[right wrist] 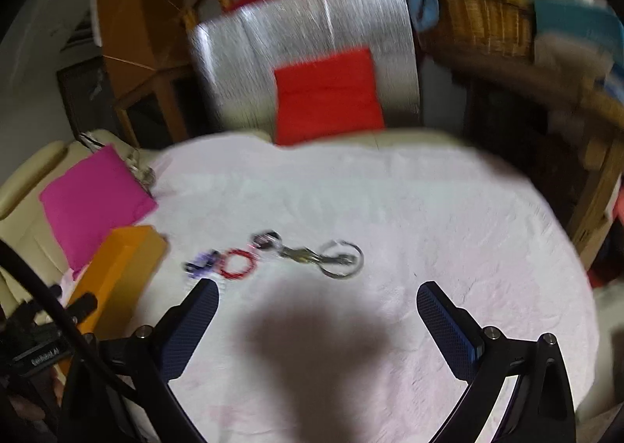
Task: Organize jewelry
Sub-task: 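Grasp the black hair tie with the left tool while the right tool grasps the silver bangle, then carry hair tie and bangle into the orange box and open both tools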
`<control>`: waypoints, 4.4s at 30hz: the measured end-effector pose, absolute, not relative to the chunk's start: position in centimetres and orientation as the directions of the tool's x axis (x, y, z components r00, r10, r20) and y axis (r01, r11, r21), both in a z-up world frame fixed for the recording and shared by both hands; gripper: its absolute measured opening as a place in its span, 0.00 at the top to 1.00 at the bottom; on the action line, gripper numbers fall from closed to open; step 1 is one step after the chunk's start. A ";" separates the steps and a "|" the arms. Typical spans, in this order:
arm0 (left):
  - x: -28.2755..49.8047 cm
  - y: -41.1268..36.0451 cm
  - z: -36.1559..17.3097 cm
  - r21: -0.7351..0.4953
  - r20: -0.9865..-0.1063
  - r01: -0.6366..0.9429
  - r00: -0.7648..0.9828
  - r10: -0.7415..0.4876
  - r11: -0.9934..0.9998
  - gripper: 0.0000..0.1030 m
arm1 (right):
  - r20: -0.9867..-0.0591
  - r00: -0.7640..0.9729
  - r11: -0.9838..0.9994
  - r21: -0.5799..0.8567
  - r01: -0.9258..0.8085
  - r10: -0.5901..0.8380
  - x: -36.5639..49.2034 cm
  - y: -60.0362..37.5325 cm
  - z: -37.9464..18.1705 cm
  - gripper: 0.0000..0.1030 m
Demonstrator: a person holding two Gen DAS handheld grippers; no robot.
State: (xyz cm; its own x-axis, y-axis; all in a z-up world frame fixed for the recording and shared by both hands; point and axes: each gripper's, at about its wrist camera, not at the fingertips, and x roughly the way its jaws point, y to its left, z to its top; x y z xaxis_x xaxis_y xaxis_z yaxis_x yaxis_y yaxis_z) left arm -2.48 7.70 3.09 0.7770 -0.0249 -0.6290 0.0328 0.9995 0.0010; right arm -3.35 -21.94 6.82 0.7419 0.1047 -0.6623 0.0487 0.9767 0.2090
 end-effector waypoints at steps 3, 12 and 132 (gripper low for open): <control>0.0 6.9 1.1 -0.009 -0.648 0.046 0.760 -0.041 0.999 0.00 | -0.716 0.683 0.972 0.233 0.038 0.145 0.3 -23.0 4.4 0.21; 6.6 5.3 -1.8 -0.006 -0.734 0.112 0.675 -0.081 0.994 0.00 | -0.808 0.567 0.963 0.254 0.093 0.159 7.3 -23.6 -1.7 0.36; 0.7 27.1 -1.0 -0.148 -0.740 -0.271 0.668 0.075 0.951 0.64 | -0.761 0.378 0.831 0.371 -0.414 0.528 9.8 4.7 0.5 0.39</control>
State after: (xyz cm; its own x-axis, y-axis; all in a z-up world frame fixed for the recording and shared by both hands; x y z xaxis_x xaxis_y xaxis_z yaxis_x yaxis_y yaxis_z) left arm 0.70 27.07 -0.96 0.6680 0.0755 -0.7403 -0.2712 0.9511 -0.1478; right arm 9.77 4.72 0.50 0.3776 0.5277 -0.7609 -0.4139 0.8313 0.3711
